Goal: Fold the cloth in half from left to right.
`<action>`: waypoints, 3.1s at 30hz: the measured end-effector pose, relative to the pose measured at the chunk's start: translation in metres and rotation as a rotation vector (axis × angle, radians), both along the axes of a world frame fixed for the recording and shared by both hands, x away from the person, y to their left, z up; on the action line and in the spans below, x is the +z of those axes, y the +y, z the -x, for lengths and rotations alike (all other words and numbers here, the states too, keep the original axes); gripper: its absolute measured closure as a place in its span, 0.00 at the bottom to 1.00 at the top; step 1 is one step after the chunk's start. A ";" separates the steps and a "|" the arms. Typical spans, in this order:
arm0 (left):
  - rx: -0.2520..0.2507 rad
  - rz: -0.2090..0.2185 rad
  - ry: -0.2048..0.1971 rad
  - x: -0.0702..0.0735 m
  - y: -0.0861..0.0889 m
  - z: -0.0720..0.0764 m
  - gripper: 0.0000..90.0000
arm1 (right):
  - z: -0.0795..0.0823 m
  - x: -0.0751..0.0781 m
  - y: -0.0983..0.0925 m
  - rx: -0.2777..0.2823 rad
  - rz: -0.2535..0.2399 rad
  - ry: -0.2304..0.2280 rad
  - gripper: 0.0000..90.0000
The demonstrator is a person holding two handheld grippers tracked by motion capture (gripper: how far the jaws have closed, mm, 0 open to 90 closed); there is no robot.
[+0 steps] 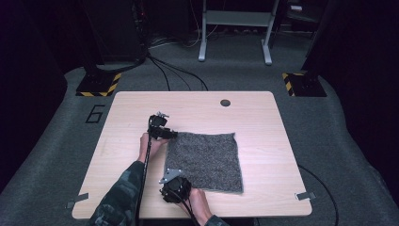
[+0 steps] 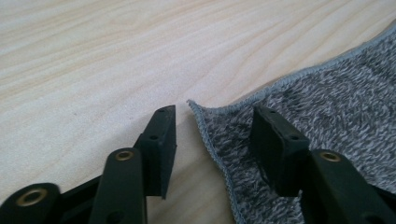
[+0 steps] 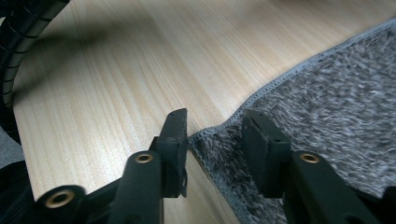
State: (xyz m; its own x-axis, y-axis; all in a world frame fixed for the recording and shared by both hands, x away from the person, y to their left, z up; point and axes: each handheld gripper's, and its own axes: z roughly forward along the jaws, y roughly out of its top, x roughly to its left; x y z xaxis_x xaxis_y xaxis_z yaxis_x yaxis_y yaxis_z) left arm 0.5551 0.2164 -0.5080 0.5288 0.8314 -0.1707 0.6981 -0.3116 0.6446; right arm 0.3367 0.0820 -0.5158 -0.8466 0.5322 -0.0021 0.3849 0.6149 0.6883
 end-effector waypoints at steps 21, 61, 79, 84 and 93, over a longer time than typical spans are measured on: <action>-0.015 -0.022 -0.046 0.004 0.003 0.003 0.98 | 0.001 0.005 -0.013 0.006 -0.046 -0.015 0.97; -0.021 -0.180 -0.194 0.132 -0.004 -0.001 0.99 | 0.011 0.089 -0.031 -0.037 -0.311 -0.166 0.98; -0.096 -0.220 -0.129 0.105 -0.082 -0.020 0.98 | 0.010 0.061 -0.098 -0.192 -0.295 -0.130 0.97; -0.108 -0.235 -0.106 0.094 -0.095 -0.024 0.98 | 0.007 0.048 -0.109 -0.222 -0.273 -0.098 0.97; -0.134 -0.234 -0.082 0.074 -0.121 -0.028 0.97 | 0.007 0.035 -0.125 -0.272 -0.256 -0.073 0.97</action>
State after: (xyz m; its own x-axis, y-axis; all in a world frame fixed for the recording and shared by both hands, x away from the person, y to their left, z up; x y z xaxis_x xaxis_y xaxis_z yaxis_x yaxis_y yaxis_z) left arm 0.5827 0.0951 -0.4343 0.6404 0.7652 0.0656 0.5896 -0.5446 0.5965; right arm 0.3300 -0.0435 -0.4808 -0.6765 0.7289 0.1048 0.4549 0.3017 0.8379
